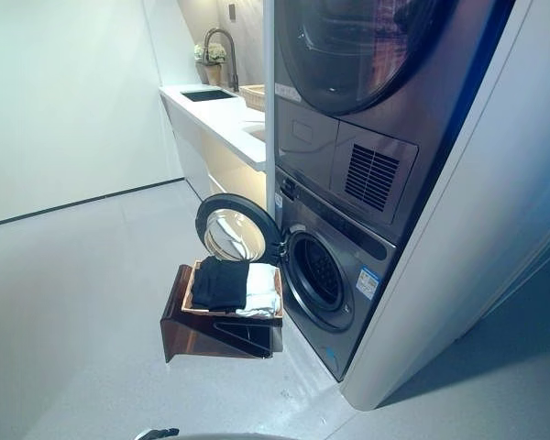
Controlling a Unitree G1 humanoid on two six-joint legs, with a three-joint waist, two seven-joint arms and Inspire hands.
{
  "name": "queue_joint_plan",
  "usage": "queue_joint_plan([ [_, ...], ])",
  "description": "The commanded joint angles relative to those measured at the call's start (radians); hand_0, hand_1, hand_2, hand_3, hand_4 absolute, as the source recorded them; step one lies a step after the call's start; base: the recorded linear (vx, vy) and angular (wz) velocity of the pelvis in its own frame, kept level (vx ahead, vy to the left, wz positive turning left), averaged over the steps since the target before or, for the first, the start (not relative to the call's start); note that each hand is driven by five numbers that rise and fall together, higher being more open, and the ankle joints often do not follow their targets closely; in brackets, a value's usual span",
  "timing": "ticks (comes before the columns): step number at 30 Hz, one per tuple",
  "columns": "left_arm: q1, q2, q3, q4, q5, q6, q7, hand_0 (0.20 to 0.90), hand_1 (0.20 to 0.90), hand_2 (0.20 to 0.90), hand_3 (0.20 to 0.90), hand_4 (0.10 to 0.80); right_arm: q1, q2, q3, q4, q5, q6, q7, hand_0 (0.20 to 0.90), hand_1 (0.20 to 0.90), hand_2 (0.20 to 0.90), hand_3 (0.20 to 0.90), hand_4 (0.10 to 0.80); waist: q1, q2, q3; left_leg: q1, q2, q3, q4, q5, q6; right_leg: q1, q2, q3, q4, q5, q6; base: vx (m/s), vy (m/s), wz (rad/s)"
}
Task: Pick up the clothes and place them into the washing machine
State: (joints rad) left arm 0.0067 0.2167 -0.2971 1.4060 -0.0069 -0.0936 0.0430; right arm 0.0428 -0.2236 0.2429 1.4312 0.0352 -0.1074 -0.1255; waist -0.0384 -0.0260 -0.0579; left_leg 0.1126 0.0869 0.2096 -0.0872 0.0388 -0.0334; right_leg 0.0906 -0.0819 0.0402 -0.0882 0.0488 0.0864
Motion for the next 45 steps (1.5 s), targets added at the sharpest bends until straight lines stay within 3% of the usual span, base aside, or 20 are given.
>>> queue_joint_plan([
  [1, -0.093, -0.075, -0.013, 0.046, 0.012, -0.041, -0.002, 0.900, 0.900, 0.900, 0.900, 0.800, -0.090, -0.001, 0.035, 0.044, -0.017, -0.009, 0.029, 0.900, 0.900, 0.900, 0.900, 0.800, 0.007, 0.014, 0.068, 0.033, -0.080, -0.051, 0.000, -0.096, 0.023, 0.014, 0.011, -0.039, 0.011, -0.033, 0.006, 0.000, 0.000, 0.00],
  [28, -0.086, -0.070, -0.001, 0.059, -0.001, -0.034, -0.011, 0.900, 0.900, 0.900, 0.900, 0.800, -0.104, 0.007, 0.079, 0.035, -0.071, -0.006, 0.028, 0.900, 0.900, 0.900, 0.900, 0.800, 0.015, -0.006, 0.067, 0.027, -0.073, -0.061, 0.000, -0.097, 0.020, 0.008, 0.022, -0.042, 0.019, -0.040, 0.002, 0.001, -0.001, 0.00],
  [40, -0.108, -0.043, 0.014, 0.040, -0.026, -0.033, 0.005, 0.900, 0.900, 0.900, 0.900, 0.800, -0.117, 0.006, 0.074, 0.032, -0.027, -0.010, 0.021, 0.900, 0.900, 0.900, 0.900, 0.800, 0.013, -0.001, 0.101, 0.023, -0.028, -0.052, 0.016, -0.071, 0.009, -0.061, 0.085, -0.009, 0.139, -0.108, -0.039, 0.004, -0.101, -0.02],
  [41, -0.112, -0.035, 0.022, 0.027, -0.039, -0.036, 0.009, 0.900, 0.900, 0.900, 0.900, 0.800, -0.120, 0.005, 0.077, 0.016, -0.017, -0.018, 0.016, 0.900, 0.900, 0.900, 0.900, 0.800, 0.013, -0.017, 0.127, -0.038, -0.009, -0.056, 0.146, -0.089, 0.005, -0.069, 0.100, 0.010, 0.170, -0.125, -0.063, 0.001, -0.146, -0.06],
  [42, -0.112, -0.035, 0.022, 0.027, -0.039, -0.036, 0.009, 0.900, 0.900, 0.900, 0.900, 0.800, -0.120, 0.005, 0.077, 0.016, -0.017, -0.018, 0.016, 0.900, 0.900, 0.900, 0.900, 0.800, 0.012, -0.017, 0.126, -0.042, -0.008, -0.057, 0.151, -0.091, 0.005, -0.071, 0.100, 0.010, 0.171, -0.126, -0.063, -0.010, -0.289, -0.09],
  [43, -0.119, -0.030, 0.025, 0.012, -0.057, -0.038, 0.013, 0.900, 0.900, 0.900, 0.900, 0.800, -0.114, 0.000, 0.074, 0.004, -0.009, -0.022, 0.013, 0.900, 0.900, 0.900, 0.900, 0.800, 0.025, -0.040, 0.164, -0.153, -0.001, -0.080, 0.337, -0.049, 0.005, -0.054, 0.099, 0.009, 0.178, -0.124, -0.083, -0.016, -0.145, -0.12],
  [44, -0.119, -0.029, 0.025, 0.011, -0.057, -0.038, 0.013, 0.900, 0.900, 0.900, 0.900, 0.800, -0.114, 0.000, 0.074, 0.004, -0.009, -0.022, 0.013, 0.900, 0.900, 0.900, 0.900, 0.800, 0.023, -0.039, 0.162, -0.159, 0.000, -0.083, 0.344, -0.052, 0.005, -0.056, 0.100, 0.006, 0.179, -0.124, -0.083, -0.071, -0.238, -0.17],
  [45, -0.142, -0.025, 0.052, -0.006, -0.125, -0.045, 0.027, 0.900, 0.900, 0.900, 0.900, 0.800, -0.115, -0.017, 0.065, 0.007, 0.006, -0.024, 0.011, 0.900, 0.900, 0.900, 0.900, 0.800, 0.040, -0.054, 0.208, -0.294, -0.052, -0.174, 0.509, 0.001, 0.009, -0.057, 0.096, 0.001, 0.184, -0.116, -0.095, -0.044, -0.087, -0.05],
])
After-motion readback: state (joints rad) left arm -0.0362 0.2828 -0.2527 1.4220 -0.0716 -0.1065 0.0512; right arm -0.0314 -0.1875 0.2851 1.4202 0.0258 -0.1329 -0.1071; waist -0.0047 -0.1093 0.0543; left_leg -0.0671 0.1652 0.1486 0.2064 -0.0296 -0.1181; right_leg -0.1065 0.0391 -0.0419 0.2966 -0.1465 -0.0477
